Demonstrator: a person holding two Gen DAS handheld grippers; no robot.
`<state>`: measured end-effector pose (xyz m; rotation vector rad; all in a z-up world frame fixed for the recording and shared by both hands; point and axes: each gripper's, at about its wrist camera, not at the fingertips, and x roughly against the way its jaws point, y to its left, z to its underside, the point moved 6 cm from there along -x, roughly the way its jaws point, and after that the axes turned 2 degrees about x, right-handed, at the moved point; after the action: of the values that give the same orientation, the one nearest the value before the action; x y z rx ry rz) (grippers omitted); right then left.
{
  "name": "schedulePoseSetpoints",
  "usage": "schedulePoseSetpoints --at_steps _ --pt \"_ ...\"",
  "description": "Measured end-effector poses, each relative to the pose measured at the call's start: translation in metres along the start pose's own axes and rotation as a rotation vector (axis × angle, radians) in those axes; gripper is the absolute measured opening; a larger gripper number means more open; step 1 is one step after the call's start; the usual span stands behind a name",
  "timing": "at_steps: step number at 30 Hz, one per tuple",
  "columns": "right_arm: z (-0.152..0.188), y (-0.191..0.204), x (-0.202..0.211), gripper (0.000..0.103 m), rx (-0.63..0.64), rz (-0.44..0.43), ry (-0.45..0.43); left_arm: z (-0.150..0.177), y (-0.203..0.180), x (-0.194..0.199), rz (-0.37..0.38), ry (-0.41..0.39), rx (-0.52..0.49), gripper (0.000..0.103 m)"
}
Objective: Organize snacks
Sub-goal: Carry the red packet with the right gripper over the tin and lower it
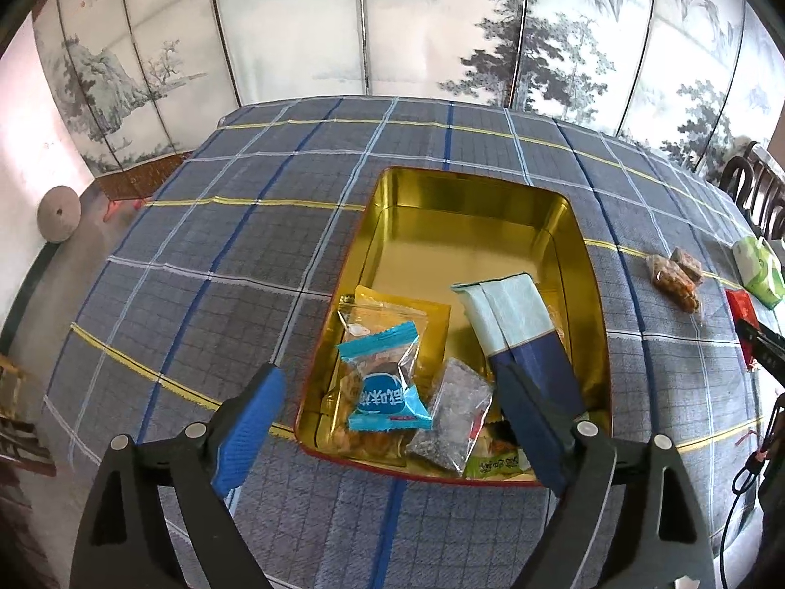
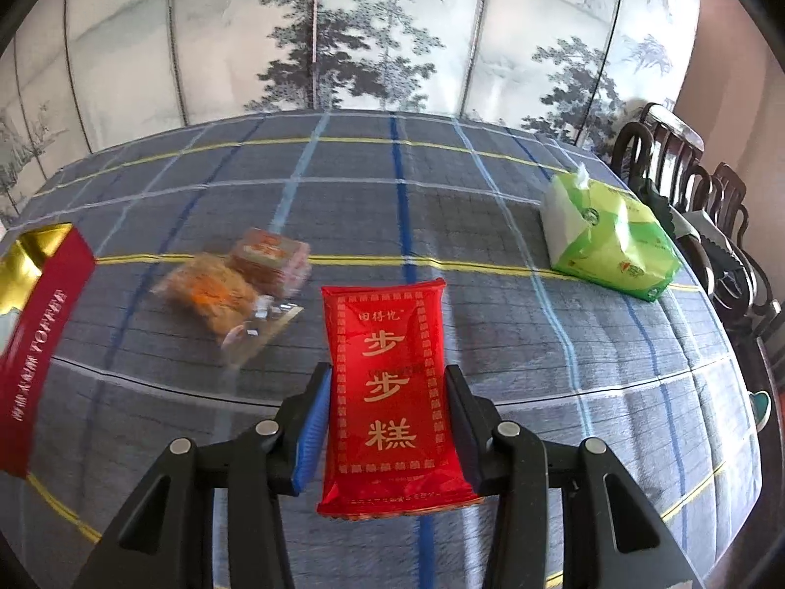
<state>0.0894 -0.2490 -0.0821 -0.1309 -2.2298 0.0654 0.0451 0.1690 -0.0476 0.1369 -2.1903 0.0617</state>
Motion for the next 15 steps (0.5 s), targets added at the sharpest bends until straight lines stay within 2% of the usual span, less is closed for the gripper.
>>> schedulePoseSetpoints --at_steps 15 --pt "-0.014 0.096 0.043 0.045 0.096 -0.174 -0.042 0.007 0.023 0.012 -0.022 -0.021 0.047 0.092"
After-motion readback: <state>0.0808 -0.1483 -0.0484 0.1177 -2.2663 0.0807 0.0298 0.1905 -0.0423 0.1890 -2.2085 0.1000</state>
